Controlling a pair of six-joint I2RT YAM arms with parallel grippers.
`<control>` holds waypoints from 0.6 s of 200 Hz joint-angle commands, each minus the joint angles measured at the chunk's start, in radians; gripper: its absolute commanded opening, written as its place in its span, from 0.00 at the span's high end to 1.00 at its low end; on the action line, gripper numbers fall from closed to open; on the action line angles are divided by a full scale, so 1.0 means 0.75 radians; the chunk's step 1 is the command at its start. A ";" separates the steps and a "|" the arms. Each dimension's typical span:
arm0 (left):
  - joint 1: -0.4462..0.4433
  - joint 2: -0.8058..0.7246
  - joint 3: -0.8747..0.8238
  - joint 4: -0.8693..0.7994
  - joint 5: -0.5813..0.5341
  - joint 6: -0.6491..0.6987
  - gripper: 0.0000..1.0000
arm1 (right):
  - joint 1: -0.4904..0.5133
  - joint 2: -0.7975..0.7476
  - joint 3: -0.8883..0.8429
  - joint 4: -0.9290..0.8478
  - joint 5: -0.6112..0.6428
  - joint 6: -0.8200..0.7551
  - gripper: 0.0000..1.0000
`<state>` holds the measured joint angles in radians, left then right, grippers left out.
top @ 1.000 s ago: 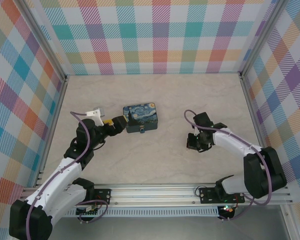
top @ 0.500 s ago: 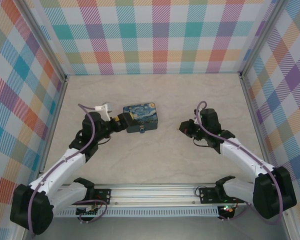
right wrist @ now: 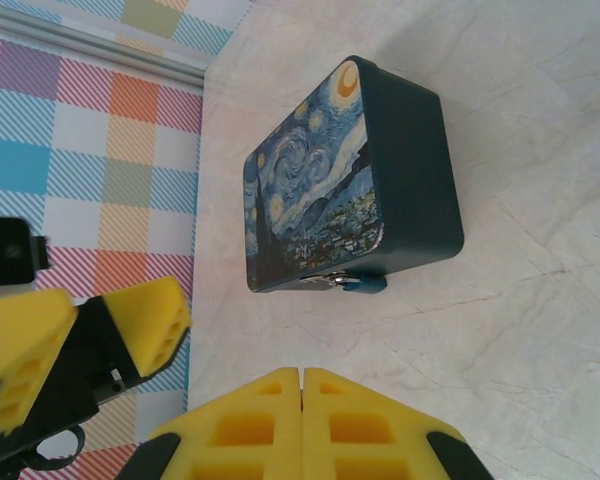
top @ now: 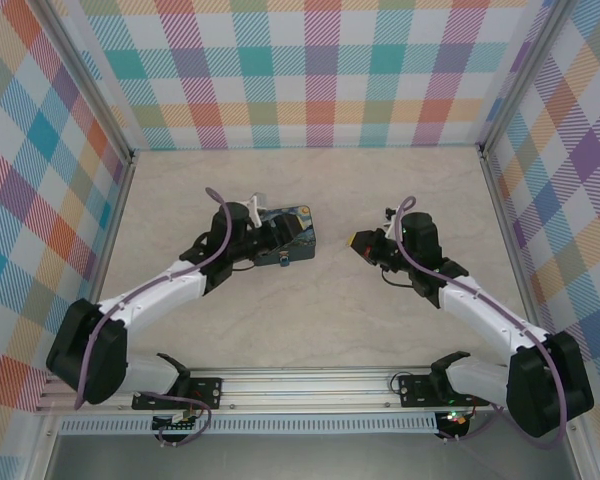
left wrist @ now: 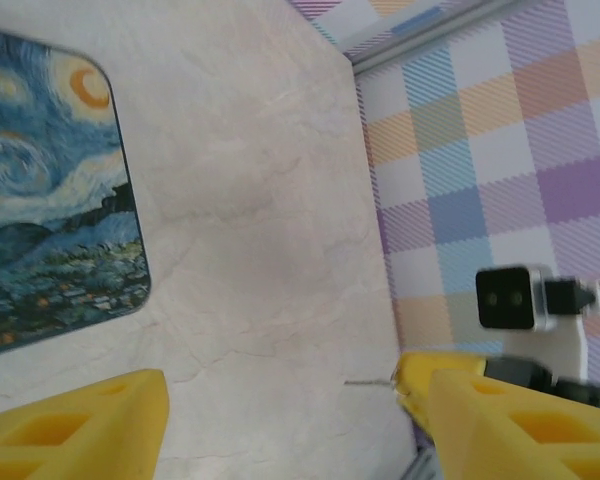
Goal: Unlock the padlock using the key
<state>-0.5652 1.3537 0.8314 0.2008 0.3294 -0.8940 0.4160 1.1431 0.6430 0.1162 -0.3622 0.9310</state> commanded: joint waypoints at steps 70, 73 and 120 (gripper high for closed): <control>-0.083 0.174 0.022 0.123 0.017 -0.956 0.43 | 0.082 0.192 0.119 0.174 -0.068 -0.073 1.00; -0.085 0.173 0.021 0.123 0.019 -0.980 0.43 | 0.085 0.198 0.124 0.176 -0.068 -0.075 1.00; -0.090 0.193 0.028 0.109 0.074 -1.203 0.45 | 0.147 0.298 0.198 0.217 -0.072 -0.080 1.00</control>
<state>-0.6147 1.4841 0.8494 0.2634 0.3401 -1.6421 0.5018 1.3338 0.7433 0.2214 -0.3958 0.8970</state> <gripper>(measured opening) 0.548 0.059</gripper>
